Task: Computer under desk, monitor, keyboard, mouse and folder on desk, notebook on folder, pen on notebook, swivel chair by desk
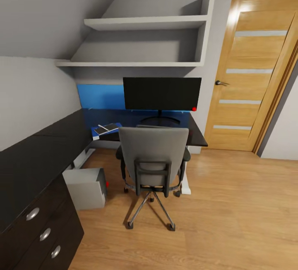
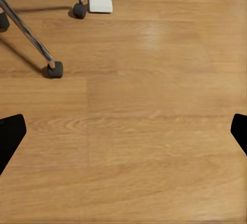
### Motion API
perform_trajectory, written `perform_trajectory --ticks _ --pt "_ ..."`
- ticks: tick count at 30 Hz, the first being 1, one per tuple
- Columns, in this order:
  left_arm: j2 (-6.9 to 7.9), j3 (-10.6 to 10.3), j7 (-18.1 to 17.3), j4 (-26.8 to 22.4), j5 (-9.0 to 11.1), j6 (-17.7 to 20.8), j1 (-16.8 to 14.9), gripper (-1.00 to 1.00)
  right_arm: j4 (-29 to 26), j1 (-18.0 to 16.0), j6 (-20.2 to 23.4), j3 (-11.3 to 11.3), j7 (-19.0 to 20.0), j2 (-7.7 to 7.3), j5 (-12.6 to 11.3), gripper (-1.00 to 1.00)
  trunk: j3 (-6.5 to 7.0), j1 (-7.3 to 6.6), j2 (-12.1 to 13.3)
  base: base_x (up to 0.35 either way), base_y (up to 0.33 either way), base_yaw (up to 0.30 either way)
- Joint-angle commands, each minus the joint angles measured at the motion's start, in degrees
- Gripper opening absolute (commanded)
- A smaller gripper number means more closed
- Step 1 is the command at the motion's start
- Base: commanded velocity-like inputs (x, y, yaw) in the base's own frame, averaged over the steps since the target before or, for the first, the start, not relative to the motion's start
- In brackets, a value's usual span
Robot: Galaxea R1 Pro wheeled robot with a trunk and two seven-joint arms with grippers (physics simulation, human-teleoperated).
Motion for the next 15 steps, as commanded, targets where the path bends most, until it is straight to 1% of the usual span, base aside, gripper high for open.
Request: perform_trajectory --ticks 1,3,15 --pt "-0.01 -0.49 0.38 0.02 0.23 -0.13 -0.02 1.0 0.12 -0.06 -0.21 0.5 -0.03 0.02 -0.58 1.0 0.13 -0.23 0.39 0.0 0.0 0.0" --pt "-0.02 -0.47 0.42 0.02 0.24 -0.14 -0.01 1.0 0.12 -0.06 -0.16 0.5 -0.02 0.03 -0.58 1.0 0.49 -0.67 1.19 0.0 0.0 0.0" --pt "-0.17 -0.46 0.5 0.02 0.28 -0.04 0.02 1.0 0.12 -0.06 -0.08 0.5 -0.01 0.04 -0.59 1.0 0.49 -0.67 1.19 0.0 0.0 0.0"
